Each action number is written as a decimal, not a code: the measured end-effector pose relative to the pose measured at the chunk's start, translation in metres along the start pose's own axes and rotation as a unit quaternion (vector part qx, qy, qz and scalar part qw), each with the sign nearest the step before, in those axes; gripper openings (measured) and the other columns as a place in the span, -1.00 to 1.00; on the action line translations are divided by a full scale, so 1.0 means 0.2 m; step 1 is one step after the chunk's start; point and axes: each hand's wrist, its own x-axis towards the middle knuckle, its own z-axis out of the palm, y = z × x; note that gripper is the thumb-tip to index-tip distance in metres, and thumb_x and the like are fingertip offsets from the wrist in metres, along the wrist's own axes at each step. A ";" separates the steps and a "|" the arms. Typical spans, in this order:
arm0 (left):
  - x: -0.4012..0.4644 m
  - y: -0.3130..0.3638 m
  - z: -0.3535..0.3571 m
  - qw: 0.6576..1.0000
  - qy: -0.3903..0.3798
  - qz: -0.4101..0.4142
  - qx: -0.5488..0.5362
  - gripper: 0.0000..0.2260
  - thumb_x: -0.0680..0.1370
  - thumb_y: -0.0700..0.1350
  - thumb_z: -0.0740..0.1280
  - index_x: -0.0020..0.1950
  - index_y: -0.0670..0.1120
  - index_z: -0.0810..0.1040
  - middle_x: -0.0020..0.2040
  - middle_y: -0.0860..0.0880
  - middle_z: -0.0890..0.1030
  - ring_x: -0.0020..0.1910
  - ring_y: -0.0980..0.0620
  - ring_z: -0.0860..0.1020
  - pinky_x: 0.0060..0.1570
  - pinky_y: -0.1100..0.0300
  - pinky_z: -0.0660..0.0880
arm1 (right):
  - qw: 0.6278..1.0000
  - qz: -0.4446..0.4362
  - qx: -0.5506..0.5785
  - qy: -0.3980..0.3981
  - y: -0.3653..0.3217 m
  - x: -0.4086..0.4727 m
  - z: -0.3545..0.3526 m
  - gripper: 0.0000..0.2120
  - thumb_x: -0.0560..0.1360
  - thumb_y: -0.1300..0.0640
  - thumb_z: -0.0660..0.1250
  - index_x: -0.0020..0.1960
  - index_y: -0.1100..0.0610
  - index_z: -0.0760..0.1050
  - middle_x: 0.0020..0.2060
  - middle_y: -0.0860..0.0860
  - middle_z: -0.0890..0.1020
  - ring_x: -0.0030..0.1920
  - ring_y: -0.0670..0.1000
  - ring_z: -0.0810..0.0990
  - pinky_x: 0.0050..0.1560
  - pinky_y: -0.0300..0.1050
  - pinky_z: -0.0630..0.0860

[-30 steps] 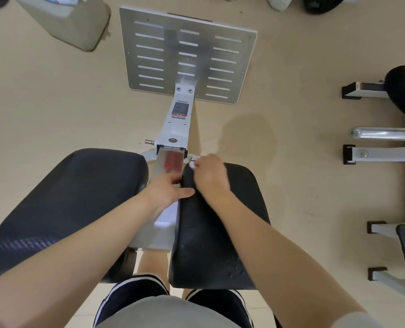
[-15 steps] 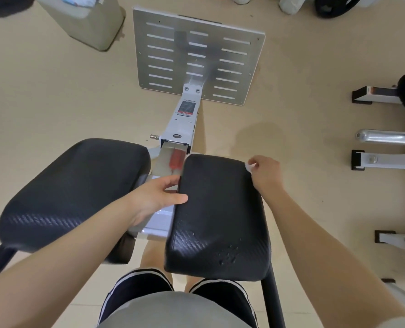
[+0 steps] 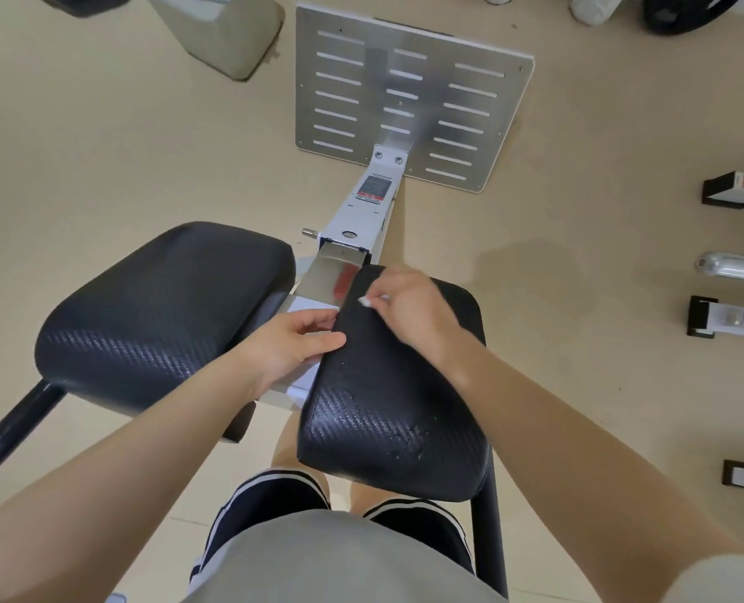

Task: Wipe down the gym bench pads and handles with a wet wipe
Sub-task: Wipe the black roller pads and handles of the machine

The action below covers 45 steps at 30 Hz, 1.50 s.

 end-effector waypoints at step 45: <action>-0.02 0.09 0.08 0.993 0.056 -0.099 -0.022 -0.73 0.60 -0.11 0.16 0.27 -0.06 0.50 0.29 -0.04 0.50 0.27 0.00 0.45 0.36 0.13 0.31 | 0.994 -0.074 -0.007 -0.082 0.10 -0.04 -0.11 -0.82 0.53 0.20 0.27 -0.01 0.22 0.62 -0.02 0.16 0.59 0.00 0.13 0.56 0.07 -0.13 0.37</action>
